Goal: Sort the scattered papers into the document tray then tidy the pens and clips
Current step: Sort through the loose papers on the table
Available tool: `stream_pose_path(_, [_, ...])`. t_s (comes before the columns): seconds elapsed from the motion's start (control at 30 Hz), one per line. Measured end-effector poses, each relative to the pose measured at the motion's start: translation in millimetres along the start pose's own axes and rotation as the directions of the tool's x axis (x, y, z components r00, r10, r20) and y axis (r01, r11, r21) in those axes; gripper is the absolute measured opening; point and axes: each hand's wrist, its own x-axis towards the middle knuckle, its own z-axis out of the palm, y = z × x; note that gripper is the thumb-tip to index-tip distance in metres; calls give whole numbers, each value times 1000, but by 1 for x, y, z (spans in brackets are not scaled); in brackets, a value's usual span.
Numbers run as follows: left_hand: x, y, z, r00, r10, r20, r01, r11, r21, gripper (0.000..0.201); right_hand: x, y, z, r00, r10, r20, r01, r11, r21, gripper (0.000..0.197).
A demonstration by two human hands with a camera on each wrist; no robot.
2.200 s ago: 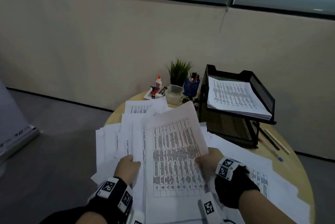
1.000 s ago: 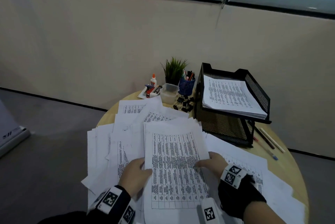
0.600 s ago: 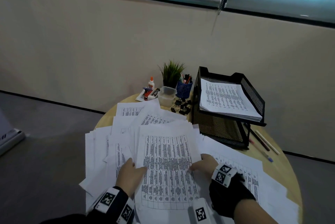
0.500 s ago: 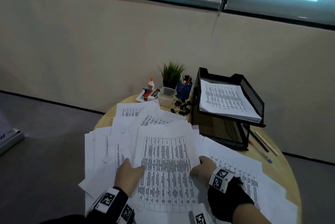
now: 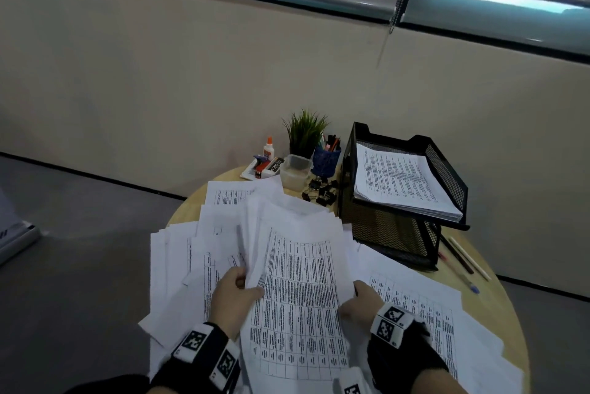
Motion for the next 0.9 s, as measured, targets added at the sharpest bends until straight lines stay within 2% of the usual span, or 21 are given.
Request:
stream_pose_path(0.13, [-8,5,2,995,-12,103,10,1000,18,60,-5,7,-2,1000,-26,4,26,990,141,28])
stream_pose_path(0.27, [-16,10,1,979,131,158,-127,991,-33,64,-14,14,-5,999,-39,-16,42,943,329,24])
stream_pose_path(0.37, [-21,15,-4,964,183,194,-165,981,-104,65,-25,19,-11,997,-46,-60,73,805,589,26])
stream_pose_path(0.47, [-24,22,-10,940,249,235,-217,964,-154,51,-39,20,-21,993,-118,-28,97,634,767,30])
stream_pose_path(0.6, [-29,33,-18,916,313,249,-282,947,-155,49,-48,26,-33,985,-170,33,67,552,831,53])
stream_pose_path(0.77, [-45,48,-30,860,450,240,-429,893,-134,42,-48,29,-41,990,-136,-26,106,618,779,86])
stream_pose_path(0.83, [-51,56,-36,834,490,253,-477,871,-113,41,-52,28,-45,984,-179,-2,111,600,792,102])
stream_pose_path(0.9, [-54,63,-39,816,513,267,-501,858,-115,47,-57,25,-50,967,-248,56,100,570,815,102])
